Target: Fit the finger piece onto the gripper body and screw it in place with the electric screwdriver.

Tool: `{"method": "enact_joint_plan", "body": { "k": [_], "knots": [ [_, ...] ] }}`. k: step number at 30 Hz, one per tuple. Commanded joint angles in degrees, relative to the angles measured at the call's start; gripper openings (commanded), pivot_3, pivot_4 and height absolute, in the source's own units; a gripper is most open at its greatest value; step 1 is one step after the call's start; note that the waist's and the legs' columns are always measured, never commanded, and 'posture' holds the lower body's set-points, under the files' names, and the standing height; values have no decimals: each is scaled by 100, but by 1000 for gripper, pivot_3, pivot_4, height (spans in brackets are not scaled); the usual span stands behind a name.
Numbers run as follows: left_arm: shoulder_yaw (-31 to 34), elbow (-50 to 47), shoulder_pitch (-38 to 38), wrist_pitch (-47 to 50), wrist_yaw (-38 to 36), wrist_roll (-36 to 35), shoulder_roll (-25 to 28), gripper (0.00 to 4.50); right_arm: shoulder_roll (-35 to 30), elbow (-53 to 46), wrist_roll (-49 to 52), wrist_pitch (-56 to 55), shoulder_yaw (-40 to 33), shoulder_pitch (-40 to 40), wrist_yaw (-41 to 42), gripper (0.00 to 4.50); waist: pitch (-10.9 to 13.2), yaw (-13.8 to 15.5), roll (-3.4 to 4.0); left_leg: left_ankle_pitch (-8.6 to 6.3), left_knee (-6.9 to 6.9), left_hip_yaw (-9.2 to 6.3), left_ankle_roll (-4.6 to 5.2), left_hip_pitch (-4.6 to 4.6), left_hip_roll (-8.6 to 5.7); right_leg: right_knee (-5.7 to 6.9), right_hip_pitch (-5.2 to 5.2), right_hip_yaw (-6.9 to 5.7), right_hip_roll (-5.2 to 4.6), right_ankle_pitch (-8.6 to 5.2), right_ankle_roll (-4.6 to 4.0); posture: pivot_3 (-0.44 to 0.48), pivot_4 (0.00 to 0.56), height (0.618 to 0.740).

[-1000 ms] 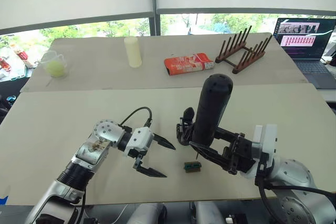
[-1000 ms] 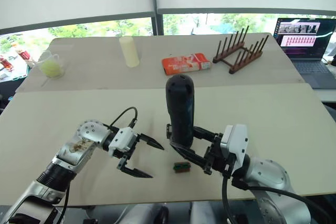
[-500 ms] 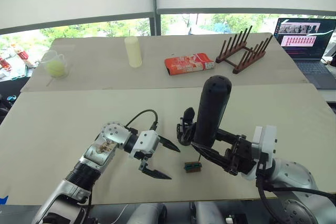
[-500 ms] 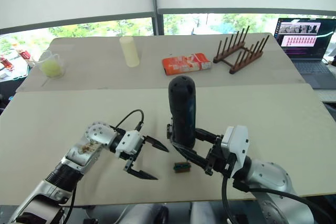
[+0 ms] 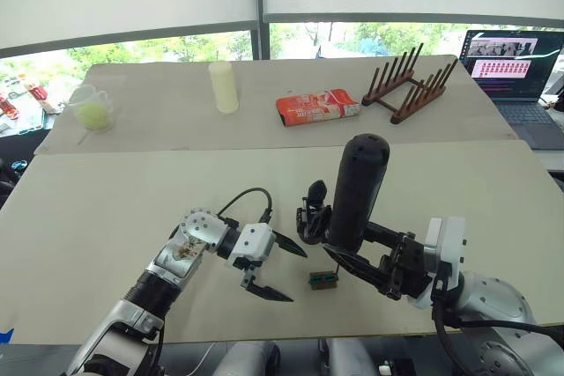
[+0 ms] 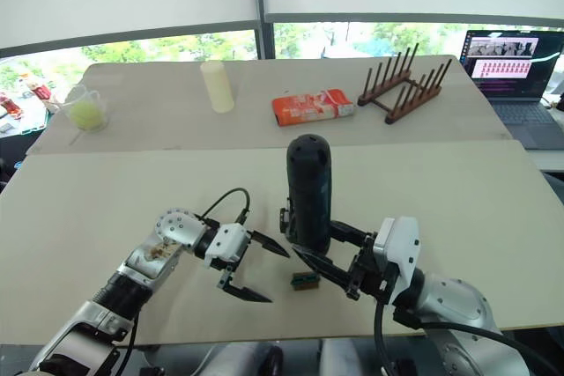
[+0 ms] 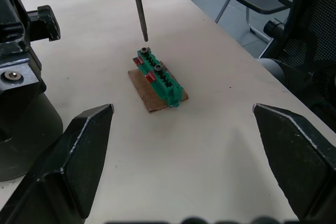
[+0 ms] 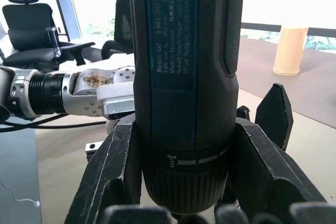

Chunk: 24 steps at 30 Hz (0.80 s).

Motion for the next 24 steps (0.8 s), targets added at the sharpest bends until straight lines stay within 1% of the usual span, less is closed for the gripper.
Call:
{"method": "enact_joint_plan", "body": {
  "k": [1, 13, 24],
  "knots": [
    [2, -13, -90, -107, -38, -17, -19, 4500, 14, -214, 114, -364, -124, -5, 42, 1897, 0, 0, 0, 0, 0, 0, 0, 0, 0, 0, 0, 0, 0, 0, 0, 0, 150, 740],
    [83, -5, -85, -99, -81, -23, 52, 4500, 28, -126, 11, -536, 13, 35, 26, 1897, 0, -1, 0, 0, 0, 0, 0, 0, 0, 1, -1, 0, 1, 0, 1, 0, 150, 740],
    [67, -45, -167, -22, -47, -44, -7, 4500, 26, -56, -62, -605, 67, 31, 28, 1897, 0, -2, 0, 0, 0, 0, 0, 0, 0, 1, -1, 0, 2, -1, 1, 0, 150, 740]
  ]
}}
